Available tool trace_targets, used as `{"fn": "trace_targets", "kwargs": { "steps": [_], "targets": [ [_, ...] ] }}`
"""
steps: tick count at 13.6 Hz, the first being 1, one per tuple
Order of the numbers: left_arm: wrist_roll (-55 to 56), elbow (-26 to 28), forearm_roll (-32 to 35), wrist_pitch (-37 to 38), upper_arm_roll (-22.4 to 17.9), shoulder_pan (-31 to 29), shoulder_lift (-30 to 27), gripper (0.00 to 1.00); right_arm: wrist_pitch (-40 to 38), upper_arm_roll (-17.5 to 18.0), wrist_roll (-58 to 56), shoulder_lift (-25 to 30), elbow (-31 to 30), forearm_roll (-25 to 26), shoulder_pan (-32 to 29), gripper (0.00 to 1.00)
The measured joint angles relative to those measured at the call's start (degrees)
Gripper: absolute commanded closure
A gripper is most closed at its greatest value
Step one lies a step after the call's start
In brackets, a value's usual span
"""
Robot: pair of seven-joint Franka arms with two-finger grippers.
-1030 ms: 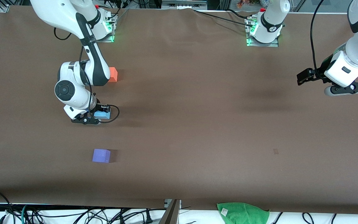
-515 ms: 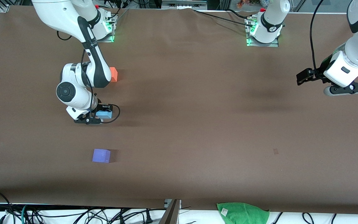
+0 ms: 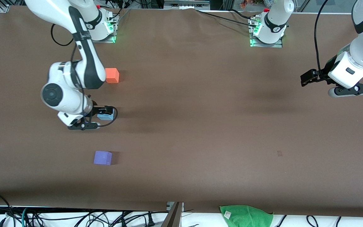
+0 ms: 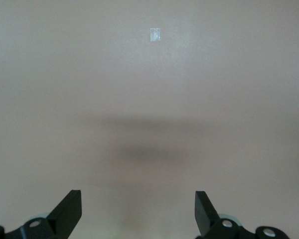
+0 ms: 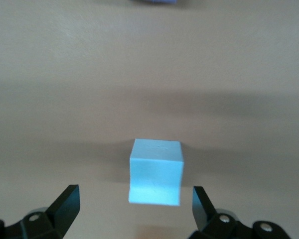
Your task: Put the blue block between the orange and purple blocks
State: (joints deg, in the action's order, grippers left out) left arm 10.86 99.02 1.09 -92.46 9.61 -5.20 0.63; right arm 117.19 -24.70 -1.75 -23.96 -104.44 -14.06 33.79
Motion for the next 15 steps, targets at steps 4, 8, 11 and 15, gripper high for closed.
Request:
{"fn": "trace_targets", "kwargs": {
  "steps": [4,8,11,15],
  "targets": [
    [0.0,0.0,0.0,0.0,0.01,0.0,0.0,0.0,-15.62,-4.41,-3.96,0.68,11.24,2.47,-0.1,0.0],
    [0.0,0.0,0.0,0.0,0.02,0.0,0.02,0.0,-28.74,-5.18,-3.97,1.23,22.07,4.89,-0.06,0.0],
    [0.0,0.0,0.0,0.0,0.03,0.0,0.02,0.0,-33.36,-4.56,-3.9,2.91,26.28,4.97,-1.57,0.0],
    [0.0,0.0,0.0,0.0,0.03,0.0,0.02,0.0,-37.67,12.15,-3.89,9.98,26.45,9.61,-17.61,0.0]
  ]
}}
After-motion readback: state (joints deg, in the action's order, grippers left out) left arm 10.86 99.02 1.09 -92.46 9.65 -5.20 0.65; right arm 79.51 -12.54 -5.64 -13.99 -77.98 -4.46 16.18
